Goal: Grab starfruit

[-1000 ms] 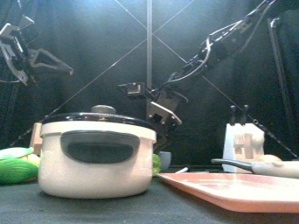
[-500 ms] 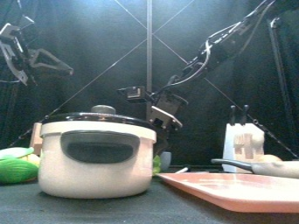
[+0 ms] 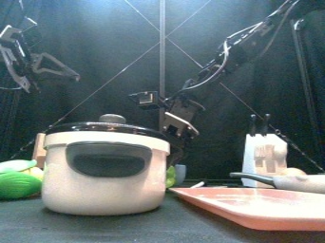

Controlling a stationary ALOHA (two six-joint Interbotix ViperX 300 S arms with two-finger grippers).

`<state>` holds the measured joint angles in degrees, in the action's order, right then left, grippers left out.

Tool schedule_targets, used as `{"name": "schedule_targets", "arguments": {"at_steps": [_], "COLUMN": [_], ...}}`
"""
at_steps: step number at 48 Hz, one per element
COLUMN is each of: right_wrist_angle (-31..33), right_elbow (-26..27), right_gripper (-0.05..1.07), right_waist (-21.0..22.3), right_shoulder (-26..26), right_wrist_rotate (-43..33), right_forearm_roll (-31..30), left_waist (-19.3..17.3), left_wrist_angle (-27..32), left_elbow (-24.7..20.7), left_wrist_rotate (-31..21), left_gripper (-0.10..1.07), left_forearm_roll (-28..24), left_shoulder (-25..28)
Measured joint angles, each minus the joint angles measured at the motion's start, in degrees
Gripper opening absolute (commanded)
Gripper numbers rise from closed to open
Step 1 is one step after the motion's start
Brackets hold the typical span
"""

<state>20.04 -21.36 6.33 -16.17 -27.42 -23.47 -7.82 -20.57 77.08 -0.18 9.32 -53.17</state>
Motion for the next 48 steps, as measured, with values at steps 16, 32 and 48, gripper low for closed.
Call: {"name": "schedule_targets", "arguments": {"at_steps": [16, 32, 48], "right_wrist_angle": [0.0, 0.09, -0.44], "right_elbow": [-0.09, -0.88, -1.93], "right_gripper": [0.6, 0.6, 0.6], "right_waist": [-0.26, -0.7, -1.41], "right_shoulder": [0.35, 3.08, 3.69], "right_wrist_rotate": [0.0, -0.09, -0.09], "right_forearm_roll": [0.88, 2.29, 3.34], "left_waist": [0.0, -0.09, 0.0], "left_wrist_angle": [0.0, 0.0, -0.09], "left_elbow": [0.0, -0.09, -0.09], "left_wrist_rotate": [0.0, 0.0, -0.09], "left_gripper": [-0.02, -0.02, -0.02], "left_forearm_roll": [0.09, 0.09, 0.0], "left_shoulder": [0.0, 0.0, 0.0]}}
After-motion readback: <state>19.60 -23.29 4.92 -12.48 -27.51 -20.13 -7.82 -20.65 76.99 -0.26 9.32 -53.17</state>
